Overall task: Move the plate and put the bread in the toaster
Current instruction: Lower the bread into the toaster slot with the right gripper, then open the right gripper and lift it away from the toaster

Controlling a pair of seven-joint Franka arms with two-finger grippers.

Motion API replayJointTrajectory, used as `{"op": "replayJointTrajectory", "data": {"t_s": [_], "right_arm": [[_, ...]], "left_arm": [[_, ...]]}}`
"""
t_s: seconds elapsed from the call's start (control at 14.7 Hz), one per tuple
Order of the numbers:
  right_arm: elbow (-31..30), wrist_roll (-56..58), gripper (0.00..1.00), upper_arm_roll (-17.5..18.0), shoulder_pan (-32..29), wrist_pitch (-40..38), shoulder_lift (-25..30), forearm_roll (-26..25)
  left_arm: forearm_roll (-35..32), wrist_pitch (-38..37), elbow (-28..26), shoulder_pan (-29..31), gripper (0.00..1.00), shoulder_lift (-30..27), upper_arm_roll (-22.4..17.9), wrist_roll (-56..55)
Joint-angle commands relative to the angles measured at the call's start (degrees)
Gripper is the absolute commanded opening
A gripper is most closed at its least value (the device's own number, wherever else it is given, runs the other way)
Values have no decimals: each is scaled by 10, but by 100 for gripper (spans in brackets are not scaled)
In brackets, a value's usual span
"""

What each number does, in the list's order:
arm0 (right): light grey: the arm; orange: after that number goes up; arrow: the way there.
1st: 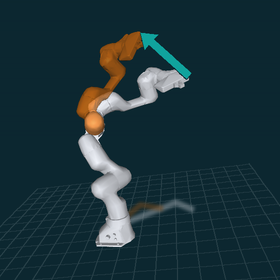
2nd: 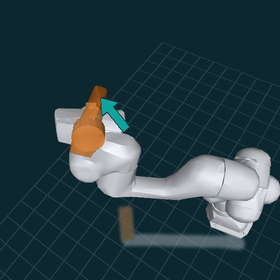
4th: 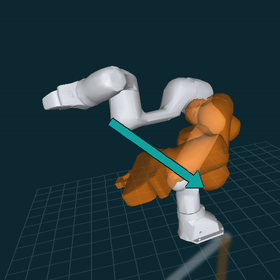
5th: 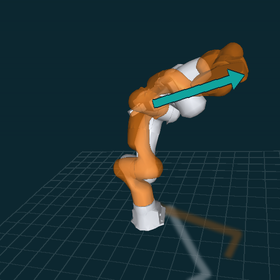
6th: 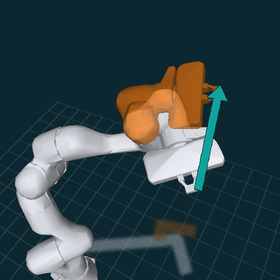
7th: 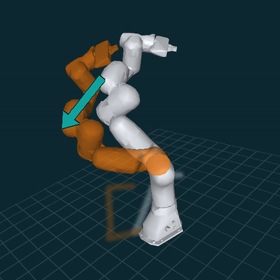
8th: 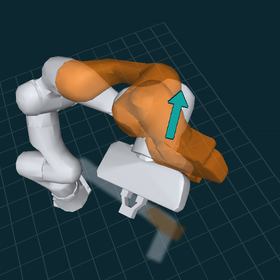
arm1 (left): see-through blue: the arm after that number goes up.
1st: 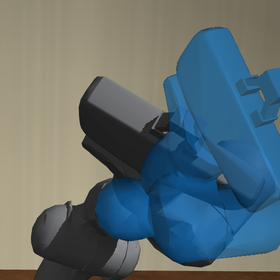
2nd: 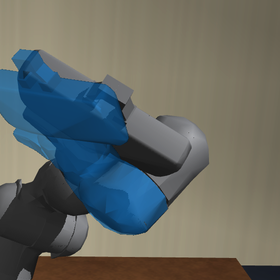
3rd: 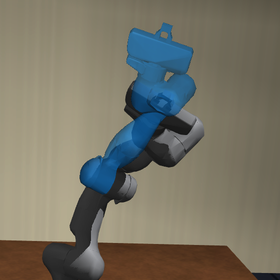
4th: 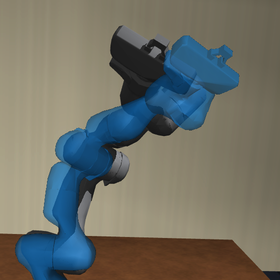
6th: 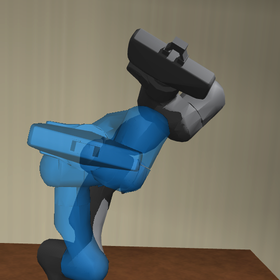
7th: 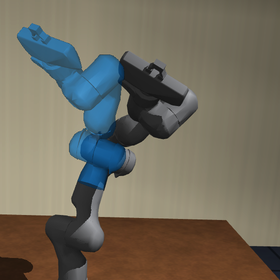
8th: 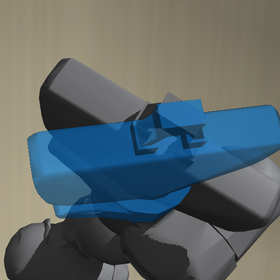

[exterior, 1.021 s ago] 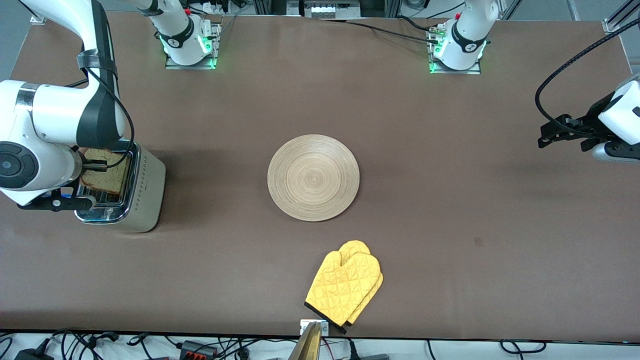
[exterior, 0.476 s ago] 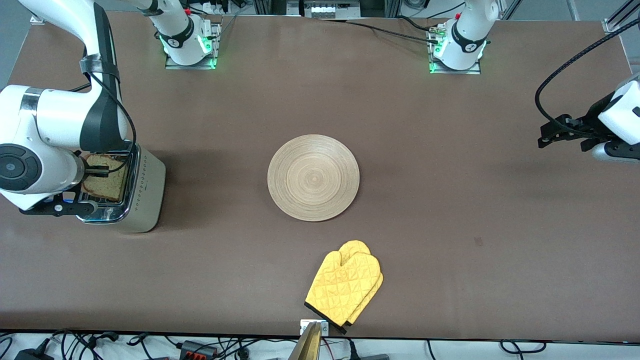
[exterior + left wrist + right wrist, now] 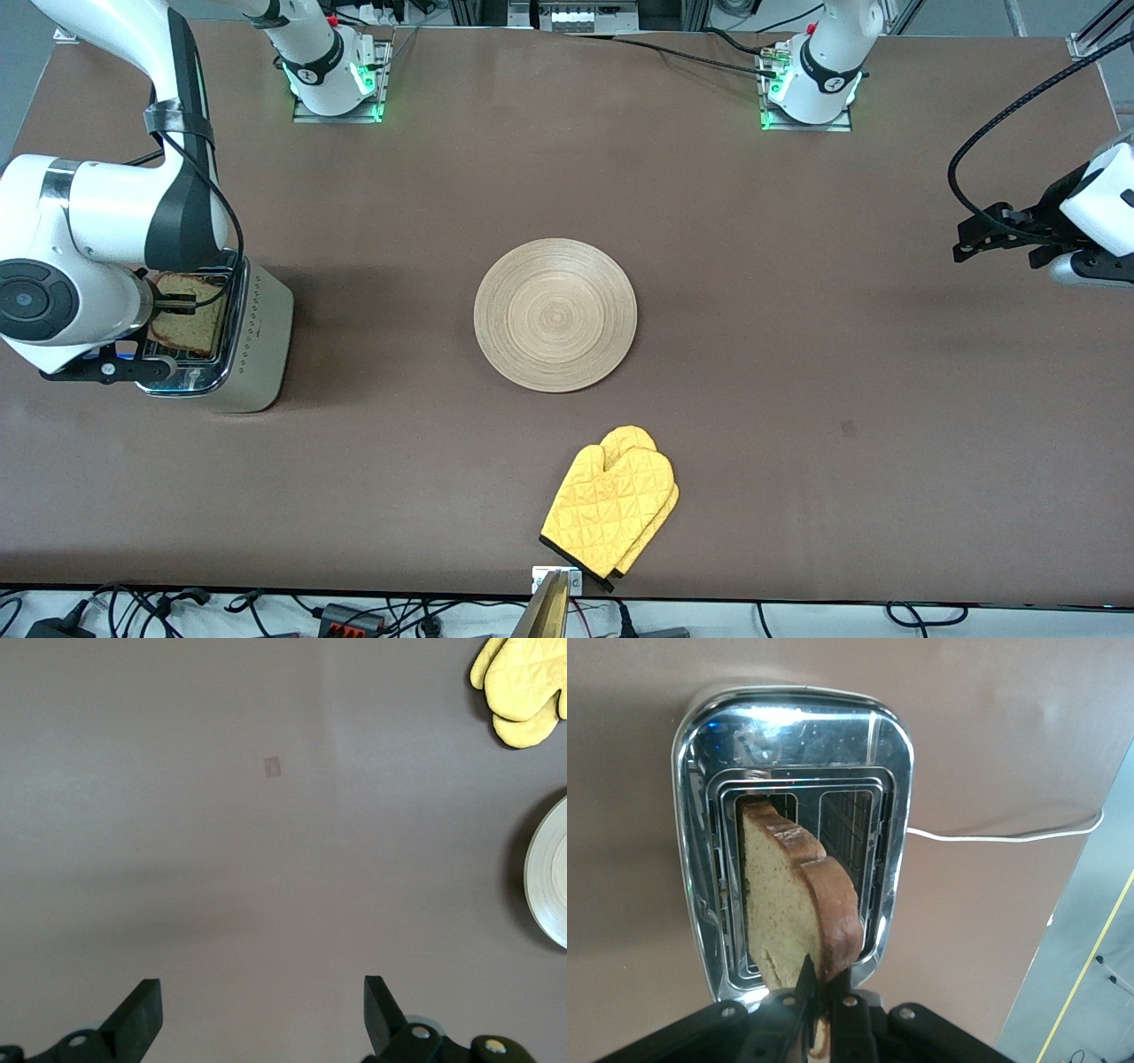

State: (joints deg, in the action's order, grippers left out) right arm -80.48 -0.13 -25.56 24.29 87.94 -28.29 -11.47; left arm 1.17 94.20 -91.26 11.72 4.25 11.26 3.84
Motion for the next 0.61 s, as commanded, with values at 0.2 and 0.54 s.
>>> {"op": "replayJointTrajectory", "data": {"t_s": [0.2, 0.54], "right_arm": [[5, -42, 100, -1, 8, -3, 8, 27], [74, -31, 100, -5, 0, -3, 26, 96]], "left_arm": [[4, -2, -4, 3, 100, -6, 1, 0], [4, -2, -4, 2, 100, -6, 1, 0]]}}
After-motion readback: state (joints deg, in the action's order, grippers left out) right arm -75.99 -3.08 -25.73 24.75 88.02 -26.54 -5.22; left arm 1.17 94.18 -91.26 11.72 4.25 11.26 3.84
